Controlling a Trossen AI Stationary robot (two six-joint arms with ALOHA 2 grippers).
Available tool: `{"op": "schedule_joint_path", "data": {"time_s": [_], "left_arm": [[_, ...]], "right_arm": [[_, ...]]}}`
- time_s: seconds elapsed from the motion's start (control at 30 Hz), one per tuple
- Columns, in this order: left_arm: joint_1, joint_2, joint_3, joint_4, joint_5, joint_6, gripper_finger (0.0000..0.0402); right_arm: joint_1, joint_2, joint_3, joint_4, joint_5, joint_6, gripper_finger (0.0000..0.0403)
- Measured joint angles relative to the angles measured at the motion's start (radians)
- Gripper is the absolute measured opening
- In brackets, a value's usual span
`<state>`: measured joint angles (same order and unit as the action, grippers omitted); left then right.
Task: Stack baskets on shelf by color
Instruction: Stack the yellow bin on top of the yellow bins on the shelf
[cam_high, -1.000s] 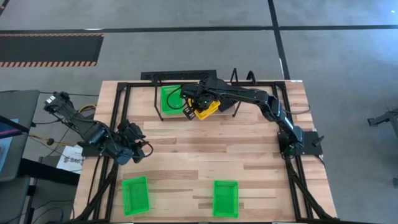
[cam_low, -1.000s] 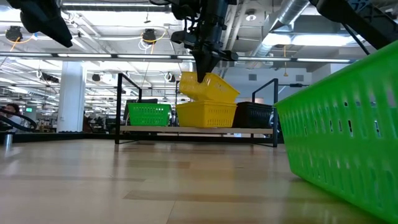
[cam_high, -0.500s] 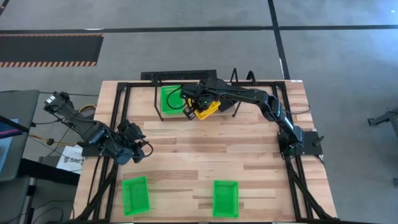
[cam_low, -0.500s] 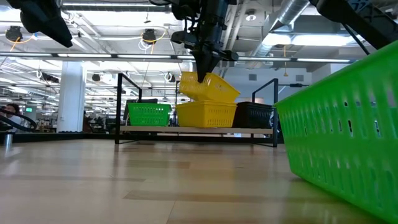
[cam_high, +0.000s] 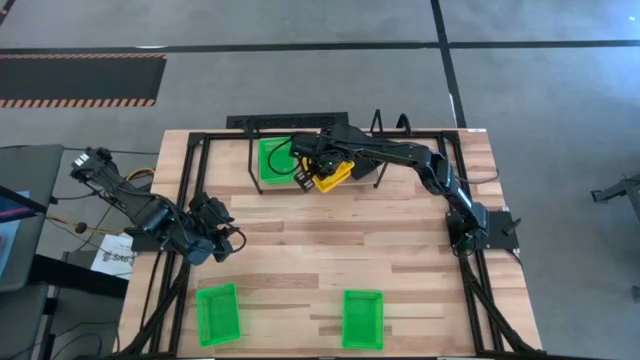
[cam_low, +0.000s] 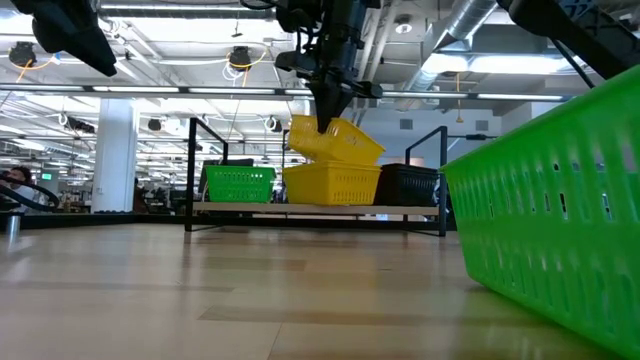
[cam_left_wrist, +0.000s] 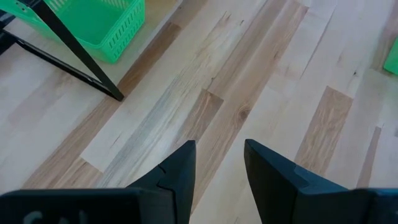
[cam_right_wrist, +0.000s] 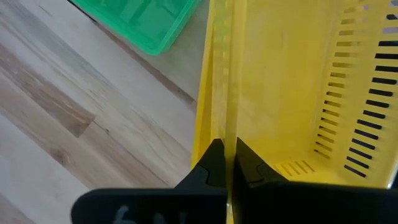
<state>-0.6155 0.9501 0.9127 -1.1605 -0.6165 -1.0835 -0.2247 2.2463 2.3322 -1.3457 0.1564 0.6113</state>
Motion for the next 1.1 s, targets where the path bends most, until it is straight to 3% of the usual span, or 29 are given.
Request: {"op": "schedule_joint_path", "data": {"time_s": [0.7,1.1], "left_arm": [[0.000,0.000,0.000,0.000,0.002,-0.002,0.0125],[0.000,0.000,0.000,0.000,0.028,-0.002,0.0125]], "right_arm": [[0.016,0.000,-0.001,0.012,-0.003,0.001,0.0003],[0.006,0.000,-0.177,0.111,-0.023,0.008,0.0003]]}}
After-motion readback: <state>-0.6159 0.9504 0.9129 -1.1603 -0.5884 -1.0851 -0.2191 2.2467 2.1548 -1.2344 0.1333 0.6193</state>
